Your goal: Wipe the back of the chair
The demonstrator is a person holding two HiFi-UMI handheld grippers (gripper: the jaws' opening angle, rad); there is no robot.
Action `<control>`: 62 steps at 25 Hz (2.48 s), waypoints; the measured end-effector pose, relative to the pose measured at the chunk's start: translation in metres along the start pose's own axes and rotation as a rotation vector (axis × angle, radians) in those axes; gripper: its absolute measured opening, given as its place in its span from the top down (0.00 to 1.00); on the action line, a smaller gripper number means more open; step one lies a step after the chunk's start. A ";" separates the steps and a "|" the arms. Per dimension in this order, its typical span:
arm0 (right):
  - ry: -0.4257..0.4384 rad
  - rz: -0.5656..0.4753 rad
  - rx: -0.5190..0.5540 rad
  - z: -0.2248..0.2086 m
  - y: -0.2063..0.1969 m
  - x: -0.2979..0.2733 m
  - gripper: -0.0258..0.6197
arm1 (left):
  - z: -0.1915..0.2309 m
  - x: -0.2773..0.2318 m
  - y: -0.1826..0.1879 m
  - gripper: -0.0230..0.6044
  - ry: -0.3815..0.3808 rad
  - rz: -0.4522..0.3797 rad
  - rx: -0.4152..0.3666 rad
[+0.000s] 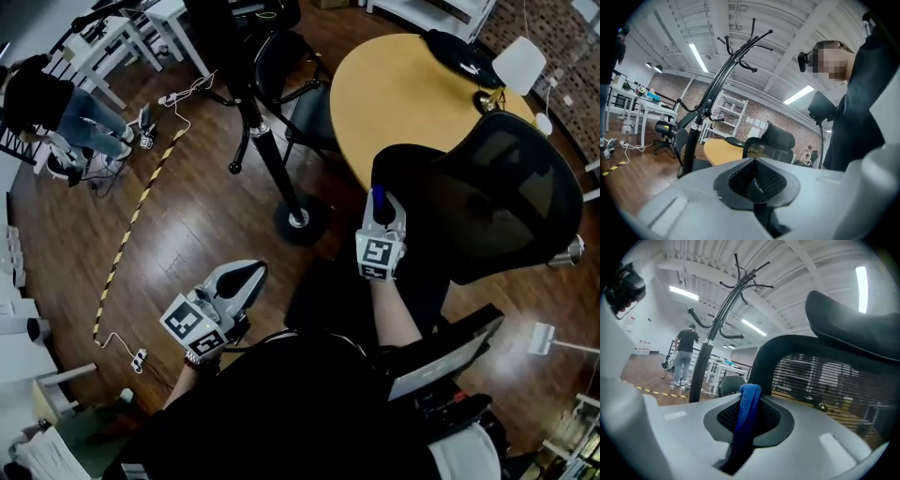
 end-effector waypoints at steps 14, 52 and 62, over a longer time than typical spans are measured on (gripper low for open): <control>0.273 -0.037 -0.100 0.004 0.005 0.048 0.90 | -0.054 -0.025 -0.030 0.95 -0.027 -0.012 0.026; -0.161 0.303 0.157 -0.307 -0.146 0.219 0.90 | -0.211 -0.166 -0.083 0.95 -0.140 0.130 -0.082; -0.125 0.217 0.078 -0.221 -0.142 0.150 0.90 | -0.127 -0.127 -0.093 0.95 -0.066 0.159 -0.081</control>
Point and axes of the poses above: the fingertips, and each gripper's own axes: x backward along the fingers, z to its left, y out of its top, the point moved 1 cm from there along x, backward along the fingers, and after that the axes turned 6 degrees about -z, right-handed, at the moved point
